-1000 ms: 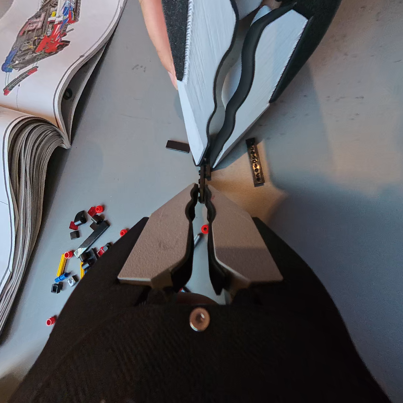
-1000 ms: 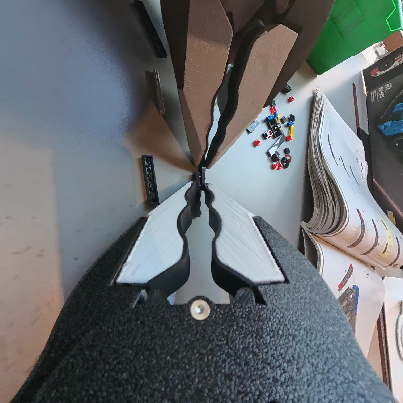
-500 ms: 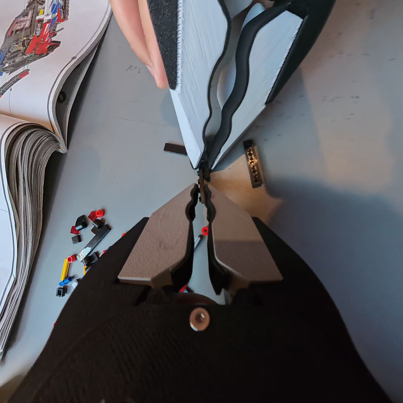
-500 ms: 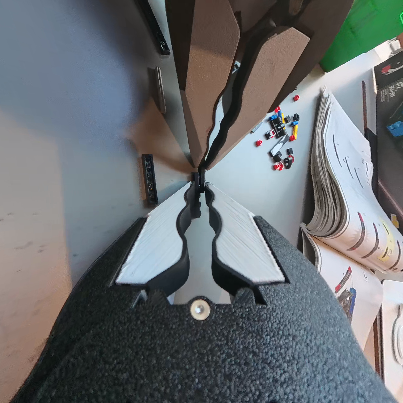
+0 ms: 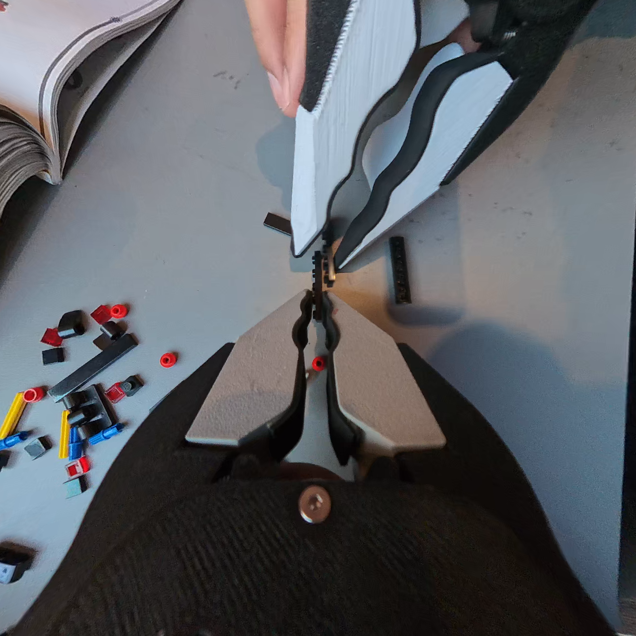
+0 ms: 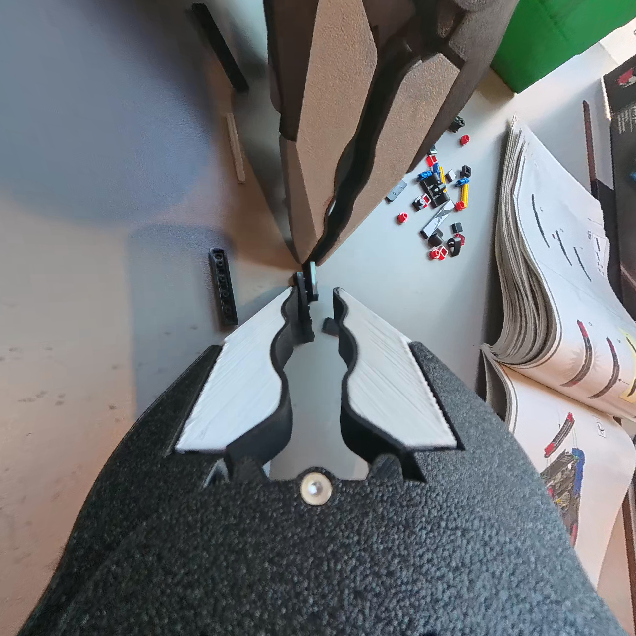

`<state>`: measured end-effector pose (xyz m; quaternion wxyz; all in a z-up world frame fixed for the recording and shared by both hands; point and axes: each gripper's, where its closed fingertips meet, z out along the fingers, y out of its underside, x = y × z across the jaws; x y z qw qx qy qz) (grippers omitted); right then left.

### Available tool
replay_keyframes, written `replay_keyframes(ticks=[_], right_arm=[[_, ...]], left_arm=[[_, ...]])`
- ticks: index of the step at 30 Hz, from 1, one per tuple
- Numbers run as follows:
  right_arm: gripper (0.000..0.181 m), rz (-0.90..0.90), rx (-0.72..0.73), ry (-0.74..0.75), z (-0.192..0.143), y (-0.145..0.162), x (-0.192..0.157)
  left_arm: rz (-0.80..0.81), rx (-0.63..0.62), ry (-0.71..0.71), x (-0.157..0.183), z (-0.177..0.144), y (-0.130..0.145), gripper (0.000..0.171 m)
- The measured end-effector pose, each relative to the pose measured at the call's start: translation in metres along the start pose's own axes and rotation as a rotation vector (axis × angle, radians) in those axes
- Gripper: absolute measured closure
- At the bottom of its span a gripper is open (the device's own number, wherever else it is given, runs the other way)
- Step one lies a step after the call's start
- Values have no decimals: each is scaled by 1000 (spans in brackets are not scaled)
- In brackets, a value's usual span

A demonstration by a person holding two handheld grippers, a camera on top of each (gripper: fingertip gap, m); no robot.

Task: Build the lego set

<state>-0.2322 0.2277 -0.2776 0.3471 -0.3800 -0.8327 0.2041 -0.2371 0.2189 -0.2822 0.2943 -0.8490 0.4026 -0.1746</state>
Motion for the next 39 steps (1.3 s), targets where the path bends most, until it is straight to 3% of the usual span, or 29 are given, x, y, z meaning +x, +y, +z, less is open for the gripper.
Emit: replay_keyframes(ticks=[9,39], right_arm=[[163,18,-1,-6,-1,1,-1],[173,-49,-9,-66,1,0,-6]], left_arm=[[-105,33,65,-2,0,0,171],[68,-8,-18,4,-2,1,170]])
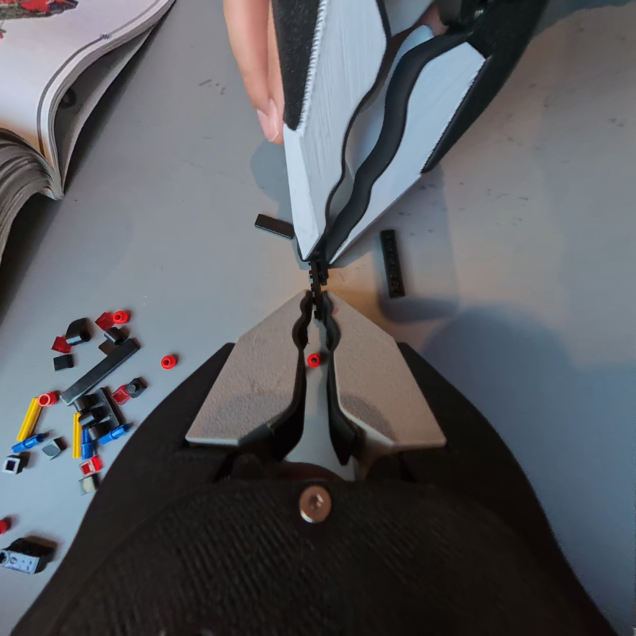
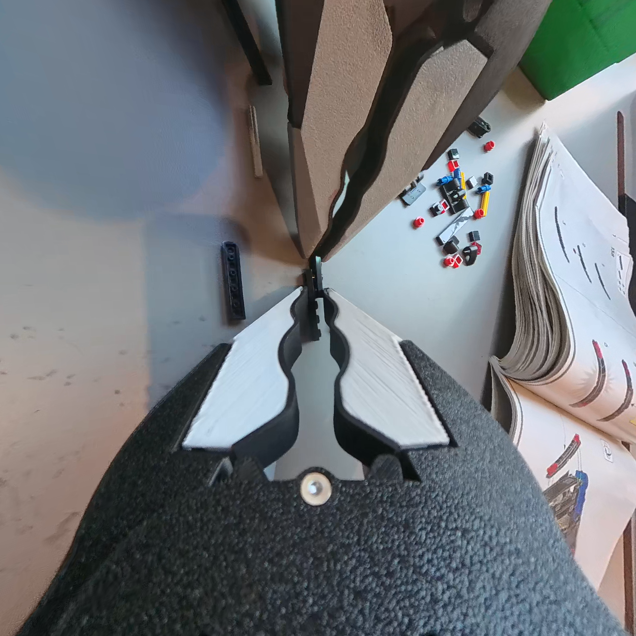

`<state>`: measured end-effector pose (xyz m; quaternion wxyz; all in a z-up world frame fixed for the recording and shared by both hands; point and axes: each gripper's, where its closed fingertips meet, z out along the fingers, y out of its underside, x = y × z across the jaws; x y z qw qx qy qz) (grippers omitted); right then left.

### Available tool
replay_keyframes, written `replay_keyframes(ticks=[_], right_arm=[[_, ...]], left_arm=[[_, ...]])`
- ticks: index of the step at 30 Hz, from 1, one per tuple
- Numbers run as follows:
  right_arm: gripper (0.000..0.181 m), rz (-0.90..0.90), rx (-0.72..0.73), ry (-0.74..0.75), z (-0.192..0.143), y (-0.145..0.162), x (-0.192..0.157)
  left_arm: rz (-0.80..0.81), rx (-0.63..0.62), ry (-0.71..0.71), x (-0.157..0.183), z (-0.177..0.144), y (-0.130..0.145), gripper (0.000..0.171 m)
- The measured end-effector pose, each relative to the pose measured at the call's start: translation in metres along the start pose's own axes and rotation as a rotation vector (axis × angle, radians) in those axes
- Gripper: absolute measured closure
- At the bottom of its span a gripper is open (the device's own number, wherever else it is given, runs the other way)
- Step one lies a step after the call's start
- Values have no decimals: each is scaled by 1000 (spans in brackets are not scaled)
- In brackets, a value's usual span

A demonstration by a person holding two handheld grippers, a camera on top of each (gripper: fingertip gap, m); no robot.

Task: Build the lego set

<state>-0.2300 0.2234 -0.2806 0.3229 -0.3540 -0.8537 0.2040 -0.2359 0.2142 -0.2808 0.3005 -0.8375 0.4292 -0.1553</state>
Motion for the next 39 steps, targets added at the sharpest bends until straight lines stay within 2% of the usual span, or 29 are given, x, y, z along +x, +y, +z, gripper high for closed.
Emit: replay_keyframes(ticks=[14,18,22,26,32,39], right_arm=[[173,-81,-41,-80,1,-1,0],[173,-36,-50,-112,2,0,0],[173,-14,-34,-111,2,0,-1],[173,-29,-53,-126,2,0,-1],[172,-25,-114,-202,3,0,0],[172,13,-104,-176,2,0,-1]], left_arm=[[245,11,-113,1,-3,-6,171],[252,3,-115,1,-3,-3,170],[377,3,-182,0,-2,-4,169],[363,25,-182,0,-3,-7,171],[506,65,-245,-1,-7,-12,171],[430,44,-208,-1,-4,-7,171]])
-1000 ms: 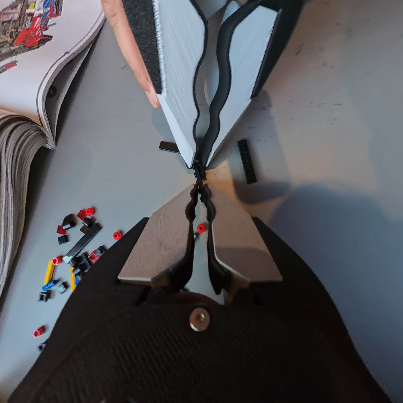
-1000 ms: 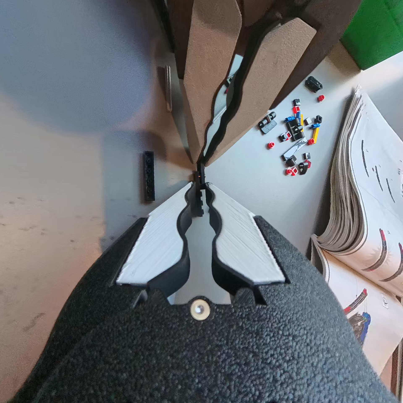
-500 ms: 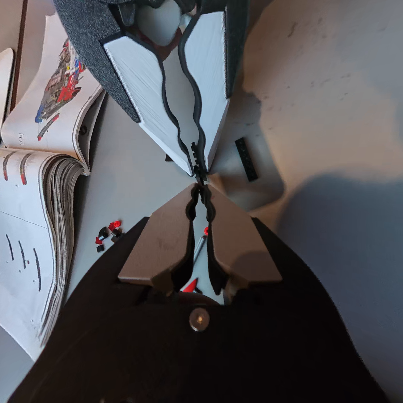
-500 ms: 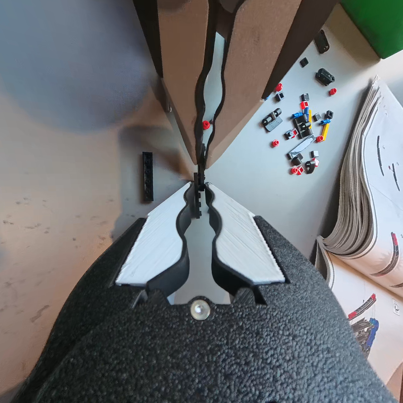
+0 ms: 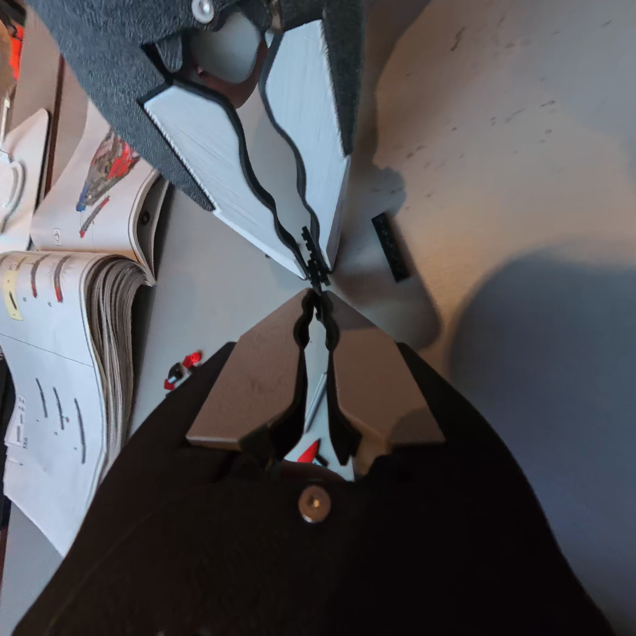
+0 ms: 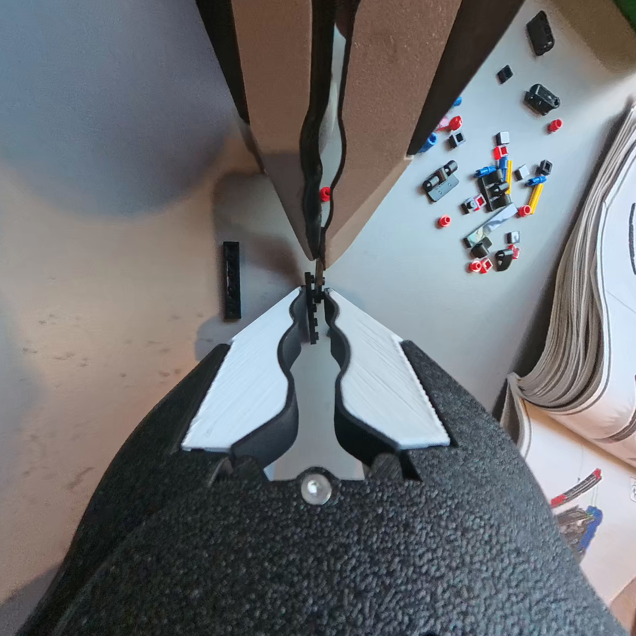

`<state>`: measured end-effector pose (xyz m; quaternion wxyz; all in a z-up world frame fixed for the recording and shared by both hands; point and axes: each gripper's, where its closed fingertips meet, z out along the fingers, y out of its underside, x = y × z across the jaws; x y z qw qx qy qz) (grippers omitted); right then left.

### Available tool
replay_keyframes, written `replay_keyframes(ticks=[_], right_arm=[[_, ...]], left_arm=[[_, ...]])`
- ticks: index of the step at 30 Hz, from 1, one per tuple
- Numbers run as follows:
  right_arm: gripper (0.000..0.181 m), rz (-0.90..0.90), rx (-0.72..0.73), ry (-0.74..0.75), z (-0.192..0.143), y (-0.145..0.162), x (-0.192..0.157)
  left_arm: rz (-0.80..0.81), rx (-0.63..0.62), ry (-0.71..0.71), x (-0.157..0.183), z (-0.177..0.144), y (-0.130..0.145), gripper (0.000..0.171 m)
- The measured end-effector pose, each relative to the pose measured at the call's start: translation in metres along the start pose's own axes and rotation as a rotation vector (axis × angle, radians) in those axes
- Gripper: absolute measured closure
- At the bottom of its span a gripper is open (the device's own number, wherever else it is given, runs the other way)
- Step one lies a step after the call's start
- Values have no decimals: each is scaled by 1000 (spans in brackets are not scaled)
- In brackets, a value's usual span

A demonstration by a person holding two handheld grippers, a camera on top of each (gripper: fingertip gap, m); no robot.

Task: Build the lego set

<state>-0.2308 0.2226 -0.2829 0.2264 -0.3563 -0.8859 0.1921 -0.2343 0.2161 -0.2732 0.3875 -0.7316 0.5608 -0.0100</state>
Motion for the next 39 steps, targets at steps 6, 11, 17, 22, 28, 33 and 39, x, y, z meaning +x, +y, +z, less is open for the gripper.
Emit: replay_keyframes(ticks=[6,11,17,22,28,33,39], right_arm=[[173,58,30,9,0,0,0],[172,16,-12,-5,0,0,1],[173,29,-37,-24,0,0,1],[173,16,-3,17,0,0,1],[173,-39,12,72,-1,0,1],[173,-82,24,146,-2,-1,2],[172,-89,54,232,-3,-1,1]], left_arm=[[-24,23,20,1,1,2,170],[30,39,-11,-1,-1,-1,171],[30,63,-15,1,-3,-4,171],[-52,37,38,5,1,4,171],[-102,53,57,3,1,3,171],[-144,74,83,3,1,3,171],[-248,69,126,3,0,2,171]])
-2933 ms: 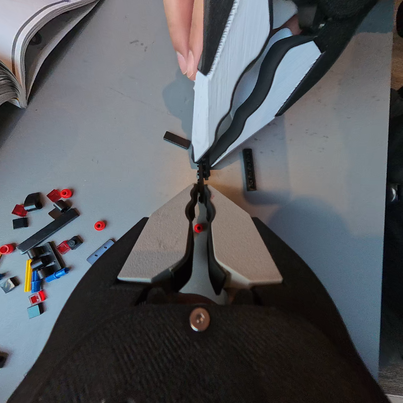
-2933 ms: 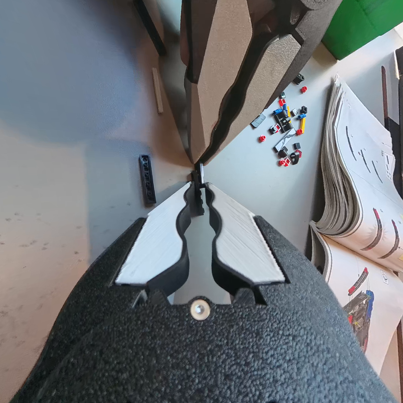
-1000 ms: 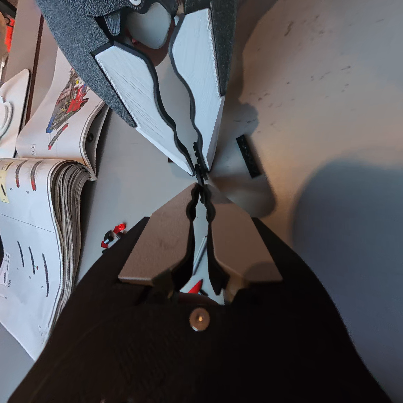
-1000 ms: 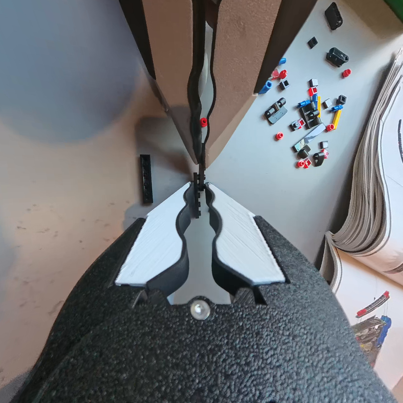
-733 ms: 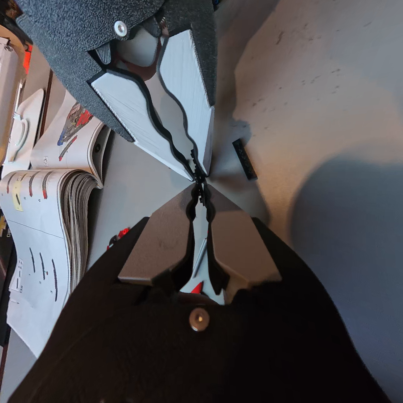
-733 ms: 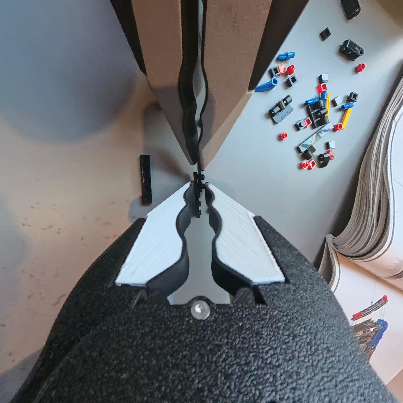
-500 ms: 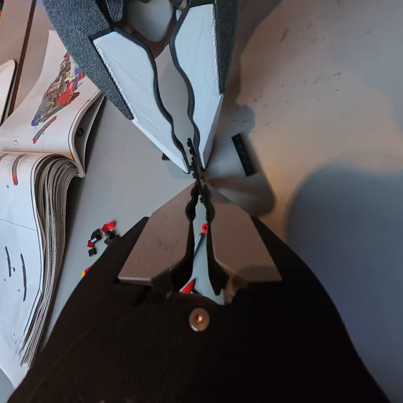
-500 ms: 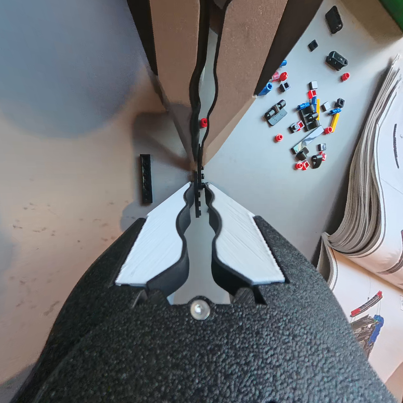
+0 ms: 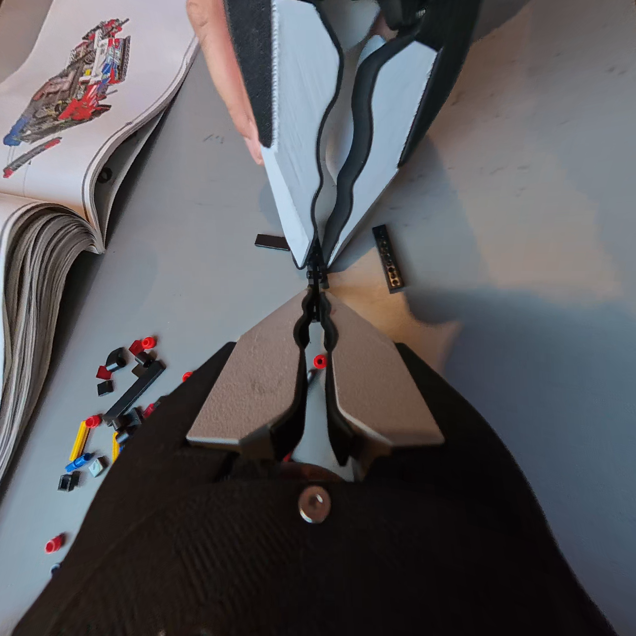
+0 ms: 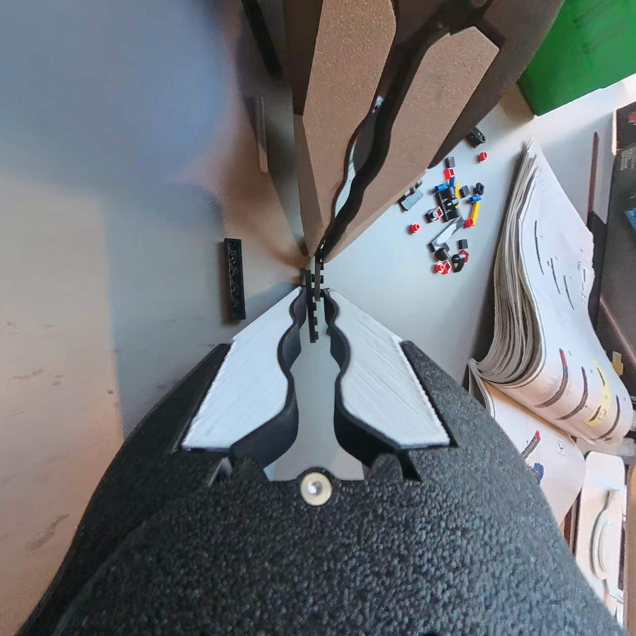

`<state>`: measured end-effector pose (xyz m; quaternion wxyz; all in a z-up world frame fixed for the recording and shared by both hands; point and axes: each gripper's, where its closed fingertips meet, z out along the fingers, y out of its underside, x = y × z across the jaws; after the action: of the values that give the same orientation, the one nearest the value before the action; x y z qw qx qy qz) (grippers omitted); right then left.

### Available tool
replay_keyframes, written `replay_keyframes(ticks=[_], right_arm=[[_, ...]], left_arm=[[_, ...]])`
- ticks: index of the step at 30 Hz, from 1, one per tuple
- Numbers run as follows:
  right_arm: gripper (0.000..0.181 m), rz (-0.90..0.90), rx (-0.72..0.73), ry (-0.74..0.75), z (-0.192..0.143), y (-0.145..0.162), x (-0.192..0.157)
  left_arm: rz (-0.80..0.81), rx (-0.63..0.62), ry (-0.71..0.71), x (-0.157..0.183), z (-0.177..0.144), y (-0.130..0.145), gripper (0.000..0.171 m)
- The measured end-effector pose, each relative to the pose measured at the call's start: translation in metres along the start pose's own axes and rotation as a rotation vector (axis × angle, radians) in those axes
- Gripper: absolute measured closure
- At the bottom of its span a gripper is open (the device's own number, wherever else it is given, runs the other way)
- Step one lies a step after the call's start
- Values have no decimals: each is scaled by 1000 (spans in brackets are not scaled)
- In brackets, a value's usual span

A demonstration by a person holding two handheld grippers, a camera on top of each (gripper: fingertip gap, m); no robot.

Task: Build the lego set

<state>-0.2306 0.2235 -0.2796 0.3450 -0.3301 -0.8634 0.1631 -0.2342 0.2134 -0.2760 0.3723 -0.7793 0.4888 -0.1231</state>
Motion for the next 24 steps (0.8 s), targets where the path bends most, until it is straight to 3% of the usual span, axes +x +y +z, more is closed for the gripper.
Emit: replay_keyframes(ticks=[9,13,15,18,24], right_arm=[[173,88,2,-53,1,2,2],[173,95,-1,-70,1,2,2],[173,97,-6,-70,1,2,2],[173,113,-2,-66,1,3,2],[173,122,12,-57,1,3,2]], left_arm=[[-121,-6,26,-5,-3,2,171],[-73,-2,-4,-6,-2,1,171],[-64,-11,-20,-7,1,0,156],[-11,-36,-38,-4,6,0,146],[19,-66,-79,-6,15,-5,163]])
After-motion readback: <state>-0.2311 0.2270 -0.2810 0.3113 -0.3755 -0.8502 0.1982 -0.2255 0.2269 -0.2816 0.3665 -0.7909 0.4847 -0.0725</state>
